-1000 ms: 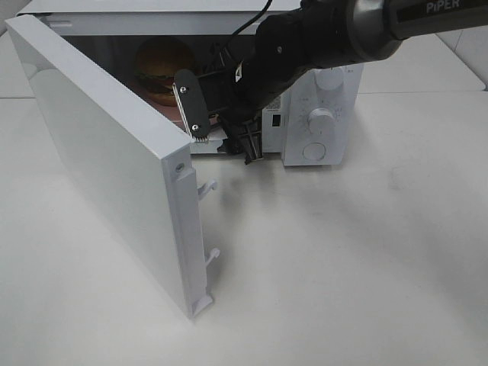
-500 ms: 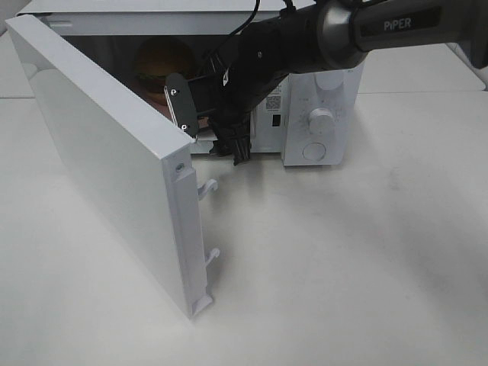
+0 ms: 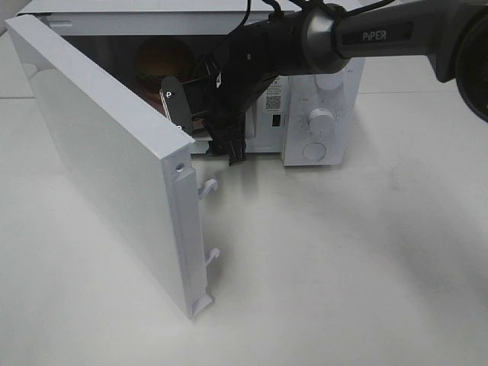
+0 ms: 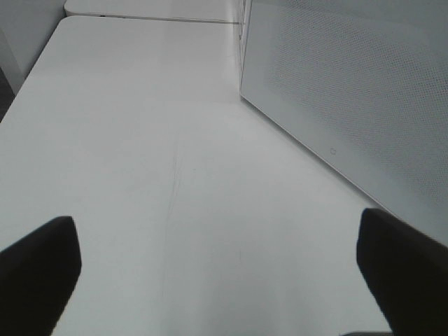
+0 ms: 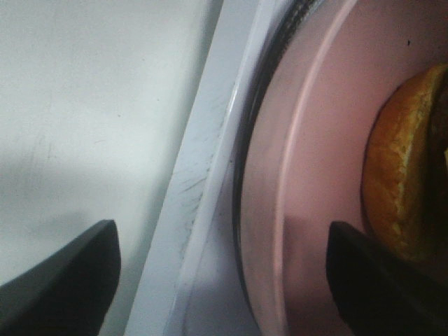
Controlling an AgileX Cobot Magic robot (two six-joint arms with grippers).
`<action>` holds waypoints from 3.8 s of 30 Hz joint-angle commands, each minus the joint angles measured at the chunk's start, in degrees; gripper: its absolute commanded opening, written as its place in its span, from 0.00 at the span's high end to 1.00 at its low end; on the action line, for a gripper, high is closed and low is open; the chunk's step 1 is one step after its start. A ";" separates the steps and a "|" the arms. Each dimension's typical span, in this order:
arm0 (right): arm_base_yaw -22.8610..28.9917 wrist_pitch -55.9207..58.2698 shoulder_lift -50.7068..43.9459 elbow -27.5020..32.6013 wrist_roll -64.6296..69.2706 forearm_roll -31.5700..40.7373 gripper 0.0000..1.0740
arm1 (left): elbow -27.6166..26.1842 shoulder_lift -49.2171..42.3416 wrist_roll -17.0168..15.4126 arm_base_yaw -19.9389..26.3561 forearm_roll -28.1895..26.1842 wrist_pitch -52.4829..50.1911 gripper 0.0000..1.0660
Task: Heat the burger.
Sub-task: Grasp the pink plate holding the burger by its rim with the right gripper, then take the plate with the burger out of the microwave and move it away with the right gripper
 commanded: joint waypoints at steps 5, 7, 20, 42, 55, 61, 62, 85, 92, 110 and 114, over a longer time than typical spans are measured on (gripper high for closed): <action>-0.86 0.23 1.32 -0.74 0.40 1.09 0.38 | 0.17 -0.86 0.00 0.06 -0.23 -0.80 0.06; -1.03 -0.11 1.55 -0.74 0.40 1.89 0.42 | 0.17 -0.86 0.00 0.06 -0.23 -0.80 0.06; -1.32 0.29 2.01 -1.83 0.17 2.23 1.00 | 0.17 -0.86 0.00 0.06 -0.23 -0.80 0.06; -0.92 6.47 -4.18 0.52 -8.31 5.56 1.00 | 0.17 -0.86 0.00 0.06 -0.23 -0.80 0.06; -0.92 5.16 -11.23 8.94 -15.70 9.63 1.00 | 0.17 -0.86 0.00 0.06 -0.23 -0.80 0.06; -0.92 5.16 -13.87 11.75 -16.56 9.68 1.00 | 0.17 -0.86 0.00 0.06 -0.23 -0.80 0.06; -0.92 5.16 -13.87 11.75 -16.56 9.68 1.00 | 0.17 -0.86 0.00 0.06 -0.23 -0.80 0.06; -0.92 6.53 -21.03 19.54 -19.14 11.29 1.00 | 0.17 -0.86 0.00 0.06 -0.23 -0.80 0.06; -0.92 4.47 -25.04 24.98 -19.37 11.29 1.00 | 0.17 -0.86 0.00 0.06 -0.23 -0.80 0.06; -0.52 -3.55 -33.75 38.22 -21.72 11.17 1.00 | 0.17 -0.86 0.00 0.06 -0.23 -0.80 0.06; -0.52 -6.59 -35.81 41.37 -21.72 11.12 1.00 | 0.17 -0.86 0.00 0.06 -0.23 -0.80 0.06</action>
